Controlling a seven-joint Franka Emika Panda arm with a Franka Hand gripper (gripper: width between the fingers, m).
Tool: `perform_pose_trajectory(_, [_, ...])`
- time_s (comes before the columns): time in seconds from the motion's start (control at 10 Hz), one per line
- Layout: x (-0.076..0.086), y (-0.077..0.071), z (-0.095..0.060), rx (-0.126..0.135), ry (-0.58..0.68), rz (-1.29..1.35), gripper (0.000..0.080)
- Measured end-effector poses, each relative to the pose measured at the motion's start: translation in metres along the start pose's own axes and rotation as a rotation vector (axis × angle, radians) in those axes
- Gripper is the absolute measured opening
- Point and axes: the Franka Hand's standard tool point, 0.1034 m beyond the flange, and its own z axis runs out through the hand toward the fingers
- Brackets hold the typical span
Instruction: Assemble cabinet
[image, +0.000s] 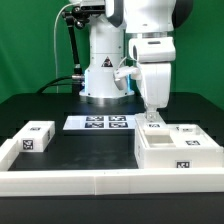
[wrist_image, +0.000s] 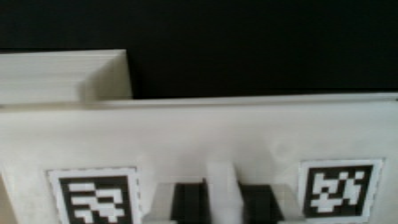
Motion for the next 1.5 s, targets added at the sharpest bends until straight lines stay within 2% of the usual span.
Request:
perform_pose_trajectory(0.1, [0.0, 0.0, 0.0, 0.0, 0.0, 0.0, 0.007])
perform_pose_trajectory(0.3, [-0.002, 0.018, 0.0, -0.01, 0.005, -0.001, 0.007])
perform_pose_trajectory(0.5, [0.0, 0.042, -0.001, -0.033, 0.015, 0.002, 0.007])
perform_pose_trajectory(0.6, [0.001, 0.048, -0.001, -0.039, 0.018, 0.004, 0.007])
perform_pose_trajectory(1.3, [0.002, 0.085, -0.002, -0.068, 0.033, 0.015, 0.0071])
perform_pose_trajectory(1.5, [0.002, 0.09, -0.002, -0.072, 0.035, 0.013, 0.0072])
